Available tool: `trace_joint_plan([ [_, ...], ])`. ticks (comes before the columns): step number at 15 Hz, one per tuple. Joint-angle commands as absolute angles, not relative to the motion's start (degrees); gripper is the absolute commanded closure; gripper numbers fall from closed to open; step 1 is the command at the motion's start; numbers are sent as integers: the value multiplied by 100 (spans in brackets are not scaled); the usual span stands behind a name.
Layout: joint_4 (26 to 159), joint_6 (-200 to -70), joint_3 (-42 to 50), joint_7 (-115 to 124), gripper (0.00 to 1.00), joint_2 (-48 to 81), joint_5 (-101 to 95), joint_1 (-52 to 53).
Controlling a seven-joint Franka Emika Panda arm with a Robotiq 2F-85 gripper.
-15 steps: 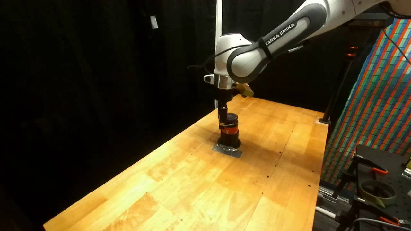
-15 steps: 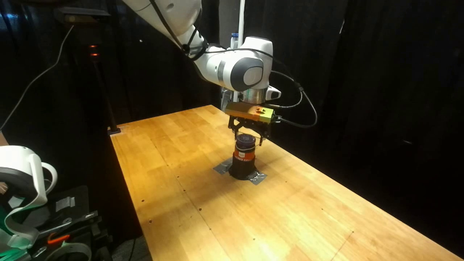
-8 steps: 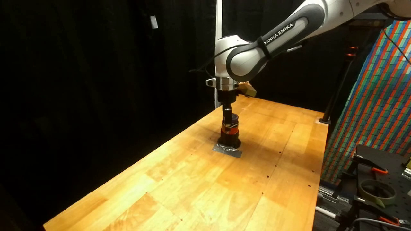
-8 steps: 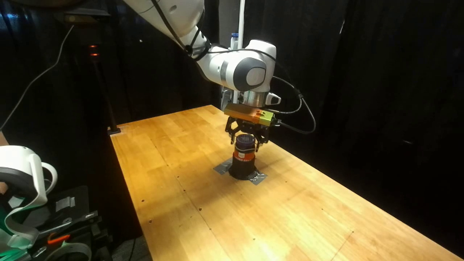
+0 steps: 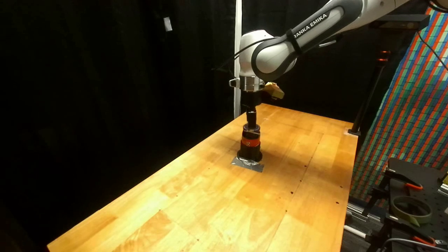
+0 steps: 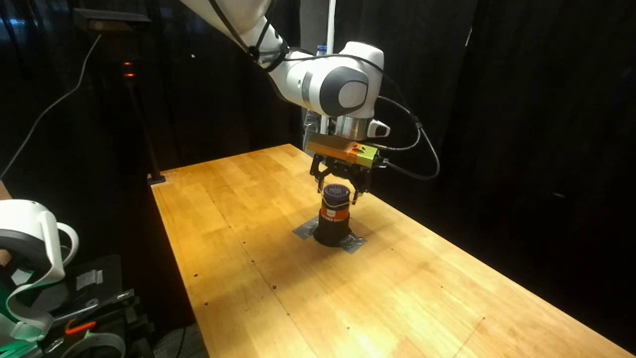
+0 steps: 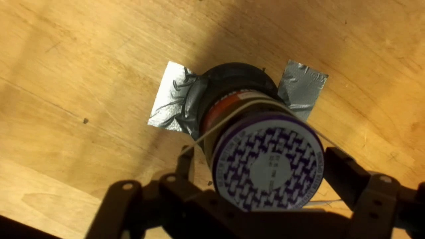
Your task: Put the rubber band on the brown cup
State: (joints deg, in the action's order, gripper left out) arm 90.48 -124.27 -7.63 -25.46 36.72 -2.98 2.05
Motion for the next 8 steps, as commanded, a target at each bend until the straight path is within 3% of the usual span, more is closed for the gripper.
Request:
trace_joint_plan([
  [1, 9415, -12350, -851, -2592, 0, 3447, -55, 12],
  [8, 9641, -12372, -810, -2536, 0, 3430, 10, -20],
])
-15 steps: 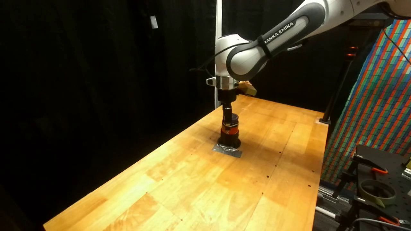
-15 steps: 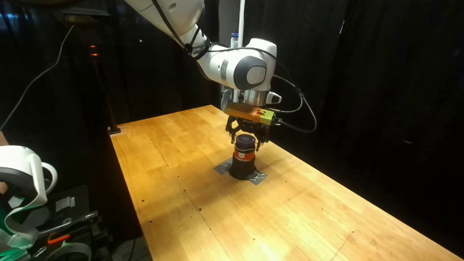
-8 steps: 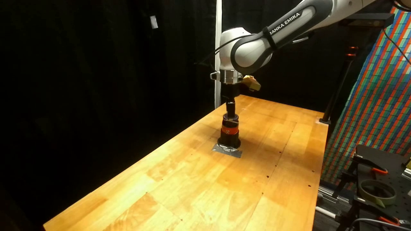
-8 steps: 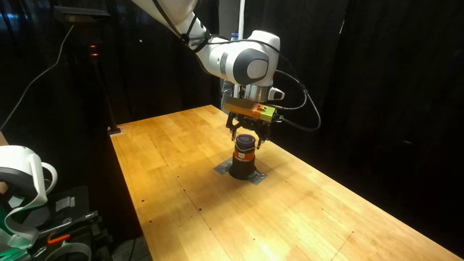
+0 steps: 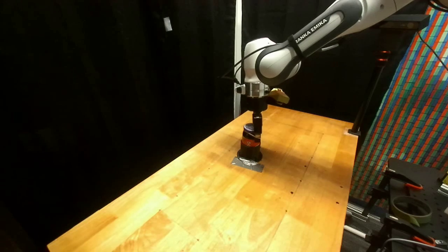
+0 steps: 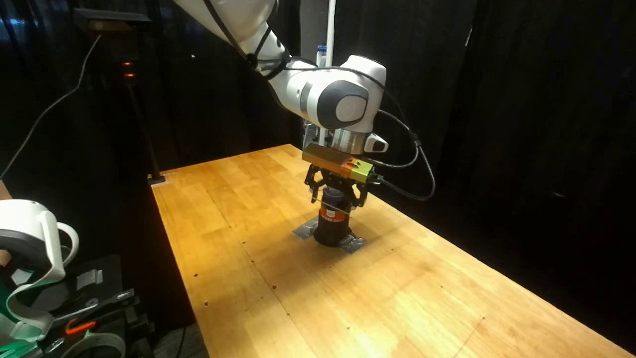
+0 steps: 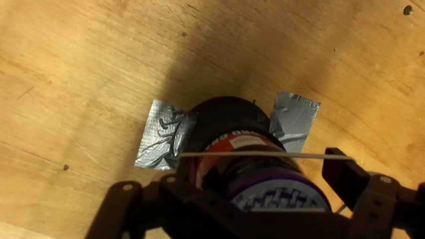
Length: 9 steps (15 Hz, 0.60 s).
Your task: Put the rubber band on the brown cup
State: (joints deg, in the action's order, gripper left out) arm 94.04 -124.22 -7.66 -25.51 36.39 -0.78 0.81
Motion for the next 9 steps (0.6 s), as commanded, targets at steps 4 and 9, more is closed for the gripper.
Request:
trace_joint_plan([
  [4, 9991, -12400, -745, -2427, 0, 3138, 58, -134],
  [9, 10508, -12614, -725, -2534, 38, 2760, 241, -378],
])
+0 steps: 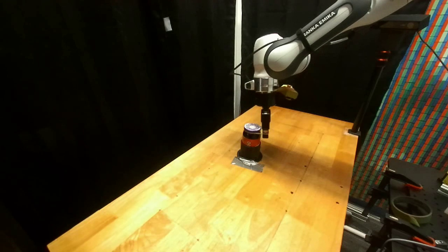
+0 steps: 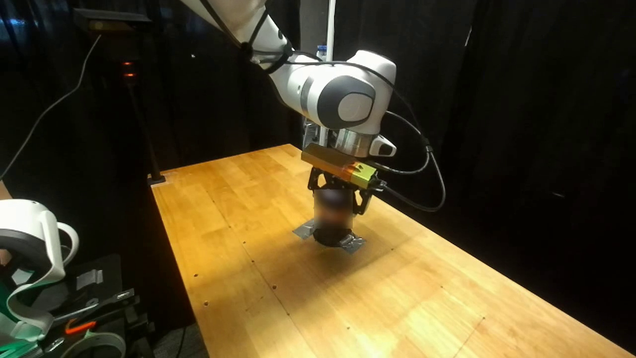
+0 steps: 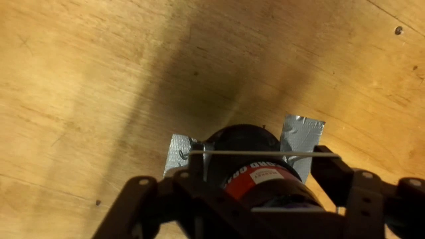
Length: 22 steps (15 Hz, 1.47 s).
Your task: Put the rubber band on the brown cup
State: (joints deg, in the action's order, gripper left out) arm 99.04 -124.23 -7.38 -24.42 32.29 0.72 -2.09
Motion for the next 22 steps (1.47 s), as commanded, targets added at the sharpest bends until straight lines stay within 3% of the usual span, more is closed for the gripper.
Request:
trace_joint_plan([
  [1, 10636, -12765, -743, -2583, 46, 2674, 314, -426],
  [7, 11979, -14882, -912, -3108, 93, 1906, 716, -657],
  [11, 12794, -16493, -1410, -4069, 100, 1627, 1326, -1069],
  [12, 12932, -16846, -1654, -4388, 95, 1609, 1577, -1252],
  [15, 13173, -17695, -2662, -5495, 94, 1645, 2459, -2009],
  [22, 12999, -17823, -5564, -7680, 94, 2148, 3824, -4592],
])
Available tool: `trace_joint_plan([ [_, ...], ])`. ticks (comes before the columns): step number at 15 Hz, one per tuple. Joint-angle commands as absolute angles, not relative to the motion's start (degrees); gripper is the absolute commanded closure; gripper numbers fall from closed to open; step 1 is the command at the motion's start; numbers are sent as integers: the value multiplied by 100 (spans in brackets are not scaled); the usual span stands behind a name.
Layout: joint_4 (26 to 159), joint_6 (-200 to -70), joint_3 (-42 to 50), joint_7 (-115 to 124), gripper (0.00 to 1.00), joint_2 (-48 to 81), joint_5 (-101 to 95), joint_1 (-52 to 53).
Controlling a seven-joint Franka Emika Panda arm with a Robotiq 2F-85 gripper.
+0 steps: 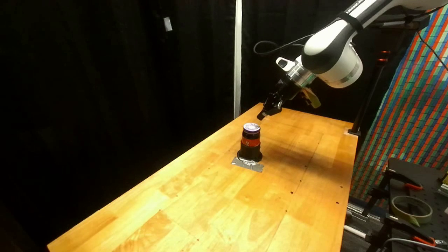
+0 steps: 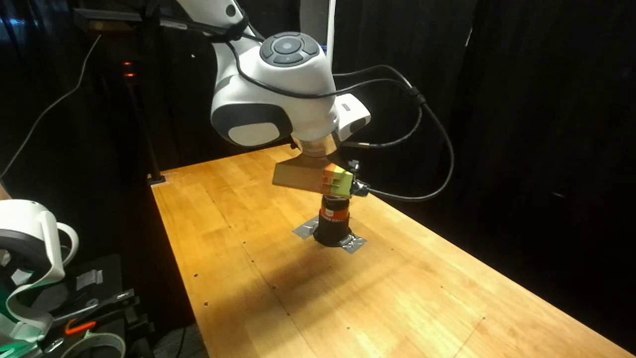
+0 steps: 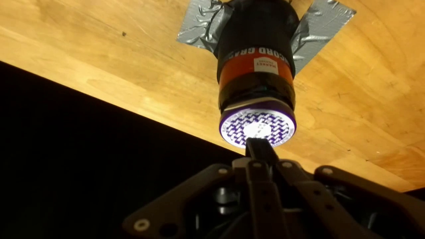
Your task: Put the rubber band on the brown cup
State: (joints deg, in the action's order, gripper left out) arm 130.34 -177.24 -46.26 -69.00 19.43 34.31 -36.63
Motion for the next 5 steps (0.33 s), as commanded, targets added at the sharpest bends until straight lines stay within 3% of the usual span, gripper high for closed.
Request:
trace_joint_plan([
  [1, 13013, -17811, -5838, -7852, 94, 2220, 3898, -4883],
  [2, 13063, -17648, -5944, -7818, 69, 2173, 3938, -5068],
  [4, 13245, -17018, -5812, -7520, 65, 1776, 3855, -5233],
  [5, 13331, -16838, -5761, -7438, 56, 1596, 3820, -5300],
])
